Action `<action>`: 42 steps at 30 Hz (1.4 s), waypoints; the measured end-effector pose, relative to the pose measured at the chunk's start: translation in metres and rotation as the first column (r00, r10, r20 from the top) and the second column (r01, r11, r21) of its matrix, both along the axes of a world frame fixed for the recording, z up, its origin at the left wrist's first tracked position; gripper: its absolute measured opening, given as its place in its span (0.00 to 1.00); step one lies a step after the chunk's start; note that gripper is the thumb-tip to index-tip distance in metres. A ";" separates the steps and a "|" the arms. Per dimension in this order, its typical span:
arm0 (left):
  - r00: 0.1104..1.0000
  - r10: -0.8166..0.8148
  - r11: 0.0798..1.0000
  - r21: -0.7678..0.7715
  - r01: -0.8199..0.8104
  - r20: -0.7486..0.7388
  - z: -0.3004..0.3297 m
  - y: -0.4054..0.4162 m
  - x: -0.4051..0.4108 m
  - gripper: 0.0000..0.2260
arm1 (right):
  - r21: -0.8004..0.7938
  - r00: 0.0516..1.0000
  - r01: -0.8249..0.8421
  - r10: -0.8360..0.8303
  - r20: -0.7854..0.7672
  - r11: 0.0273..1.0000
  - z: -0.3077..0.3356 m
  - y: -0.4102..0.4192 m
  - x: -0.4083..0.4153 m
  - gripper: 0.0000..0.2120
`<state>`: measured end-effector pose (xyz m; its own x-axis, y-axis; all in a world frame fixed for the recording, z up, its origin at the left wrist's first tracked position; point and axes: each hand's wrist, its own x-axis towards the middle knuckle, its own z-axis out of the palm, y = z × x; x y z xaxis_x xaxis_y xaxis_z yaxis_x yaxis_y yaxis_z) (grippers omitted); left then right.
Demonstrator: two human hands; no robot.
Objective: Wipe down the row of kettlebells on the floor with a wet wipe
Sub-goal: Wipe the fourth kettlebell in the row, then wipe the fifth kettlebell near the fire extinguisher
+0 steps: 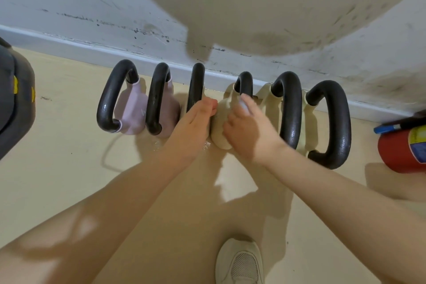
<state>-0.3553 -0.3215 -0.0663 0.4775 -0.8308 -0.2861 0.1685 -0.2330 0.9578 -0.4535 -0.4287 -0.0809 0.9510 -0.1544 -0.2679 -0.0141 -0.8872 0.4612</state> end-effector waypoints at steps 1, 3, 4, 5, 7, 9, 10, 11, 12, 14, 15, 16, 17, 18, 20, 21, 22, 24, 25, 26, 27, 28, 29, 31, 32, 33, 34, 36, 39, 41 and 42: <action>1.000 -0.001 1.000 0.009 0.001 0.002 0.000 0.000 0.000 0.10 | -0.034 0.999 -0.033 0.032 -0.041 0.999 -0.010 0.011 -0.010 0.13; 0.999 -0.008 1.000 0.018 0.007 0.038 0.000 0.001 0.001 0.11 | -0.022 0.993 -0.057 0.055 -0.108 0.998 -0.021 0.027 -0.028 0.19; 0.999 -0.010 1.000 0.017 0.009 0.054 -0.001 0.001 0.002 0.11 | -0.021 0.989 -0.084 0.081 -0.120 0.996 -0.024 0.027 -0.033 0.21; 0.998 -0.011 1.000 0.019 0.010 0.058 -0.001 0.001 0.002 0.11 | -0.024 0.989 -0.116 0.113 -0.098 0.993 -0.024 0.022 -0.033 0.23; 0.999 0.000 1.000 0.028 -0.002 0.051 -0.002 0.000 0.001 0.12 | -0.027 0.996 -0.088 0.088 0.002 0.996 -0.019 0.009 -0.024 0.21; 0.999 0.021 0.999 0.029 -0.023 0.047 -0.002 -0.002 -0.001 0.13 | 0.028 0.993 0.080 -0.082 0.087 0.996 -0.012 0.010 -0.012 0.19; 0.999 0.028 0.999 0.027 -0.029 0.047 -0.003 -0.002 -0.002 0.13 | 0.029 0.982 0.119 -0.122 0.146 0.992 -0.015 0.014 -0.011 0.19; 0.998 0.030 0.999 0.035 -0.031 0.050 -0.002 -0.003 -0.003 0.14 | 0.019 0.979 0.123 -0.124 0.164 0.992 -0.018 0.019 -0.013 0.19; 0.998 0.027 0.998 0.048 -0.030 0.053 -0.003 -0.003 -0.004 0.14 | 0.029 0.981 0.115 -0.119 0.153 0.993 -0.023 0.023 -0.016 0.22; 0.998 0.024 0.997 0.075 -0.029 0.065 -0.002 -0.005 -0.003 0.13 | 0.135 0.975 0.021 -0.051 0.216 0.991 -0.022 0.023 -0.019 0.24; 0.998 0.028 0.996 0.082 -0.033 0.063 0.000 -0.006 -0.004 0.13 | 0.247 0.964 0.002 -0.067 0.258 0.969 -0.013 0.021 -0.015 0.22; 0.998 0.037 0.995 0.090 -0.042 0.052 0.000 -0.007 -0.005 0.13 | 0.397 0.939 0.011 -0.145 0.310 0.918 -0.004 0.019 -0.011 0.18; 0.998 0.048 0.993 0.102 -0.051 0.032 0.001 -0.008 -0.007 0.12 | 0.570 0.906 0.067 -0.289 0.309 0.819 0.009 0.015 -0.008 0.17; 0.998 0.057 0.991 0.120 -0.059 0.020 0.000 -0.011 -0.010 0.12 | 0.772 0.812 0.138 -0.518 0.271 0.620 0.023 0.012 -0.008 0.16; 0.998 0.057 0.986 0.160 -0.056 0.001 0.001 -0.018 -0.018 0.13 | 0.980 0.416 -0.001 -0.891 0.183 0.201 0.050 0.008 -0.009 0.13; 0.999 0.040 0.984 0.172 -0.038 -0.009 0.002 -0.022 -0.024 0.13 | 0.988 0.213 -0.090 -0.966 0.145 0.129 0.060 0.002 -0.015 0.12; 1.000 0.014 0.983 0.182 -0.014 0.003 0.003 -0.027 -0.029 0.13 | 0.985 0.085 -0.087 -0.985 0.153 0.146 0.066 -0.008 -0.022 0.12; 0.992 -0.047 0.974 0.224 0.020 0.116 0.003 -0.038 -0.036 0.14 | 0.971 -0.149 -0.044 -0.962 0.227 0.236 0.071 -0.032 -0.038 0.13; 0.980 -0.072 0.968 0.249 0.025 0.184 0.002 -0.042 -0.037 0.18 | 0.962 -0.257 -0.048 -0.934 0.249 0.270 0.075 -0.041 -0.045 0.13; 0.966 -0.091 0.961 0.276 0.022 0.241 0.000 -0.045 -0.038 0.22 | 0.952 -0.325 -0.062 -0.908 0.263 0.298 0.076 -0.046 -0.051 0.14; 0.954 -0.101 0.955 0.295 0.014 0.283 0.000 -0.046 -0.038 0.24 | 0.952 -0.339 -0.055 -0.902 0.267 0.302 0.074 -0.046 -0.056 0.14; 0.941 -0.110 0.949 0.316 0.004 0.319 0.001 -0.048 -0.039 0.24 | 0.963 -0.278 -0.031 -0.927 0.251 0.270 0.068 -0.044 -0.060 0.15; 0.917 -0.117 0.944 0.330 -0.017 0.382 0.001 -0.049 -0.041 0.23 | 0.979 -0.153 0.006 -0.967 0.204 0.205 0.059 -0.039 -0.062 0.15; 0.787 -0.151 0.942 0.329 -0.069 0.598 0.007 -0.050 -0.048 0.20 | 0.998 0.140 0.037 -0.989 0.035 0.041 0.041 -0.024 -0.064 0.15; 0.717 -0.156 0.954 0.292 -0.069 0.679 0.011 -0.051 -0.053 0.20 | 1.000 0.210 0.008 -0.978 -0.003 -0.001 0.036 -0.017 -0.066 0.16; 0.679 -0.158 0.967 0.252 -0.042 0.717 0.014 -0.053 -0.058 0.19 | 0.999 0.201 -0.053 -0.979 0.012 0.001 0.031 -0.014 -0.069 0.17; 0.692 -0.171 0.971 0.237 0.000 0.701 0.018 -0.055 -0.064 0.19 | 0.992 0.141 -0.126 -0.990 0.026 0.009 0.028 -0.015 -0.071 0.18; 0.819 -0.211 0.957 0.284 0.062 0.533 0.028 -0.060 -0.075 0.18 | 0.981 0.078 -0.192 -0.997 -0.020 -0.035 0.022 -0.021 -0.070 0.20; 0.916 -0.297 0.904 0.389 0.179 0.268 0.035 -0.072 -0.086 0.20 | 0.981 0.072 -0.121 -0.987 -0.143 -0.151 0.013 -0.036 -0.047 0.23; 0.911 -0.331 0.889 0.404 0.214 0.247 0.035 -0.079 -0.084 0.16 | 0.960 -0.015 -0.093 -0.964 -0.265 -0.263 0.015 -0.052 -0.038 0.22; 0.909 -0.334 0.886 0.411 0.214 0.248 0.034 -0.080 -0.081 0.15 | 0.937 -0.059 -0.118 -0.940 -0.337 -0.329 0.018 -0.056 -0.036 0.21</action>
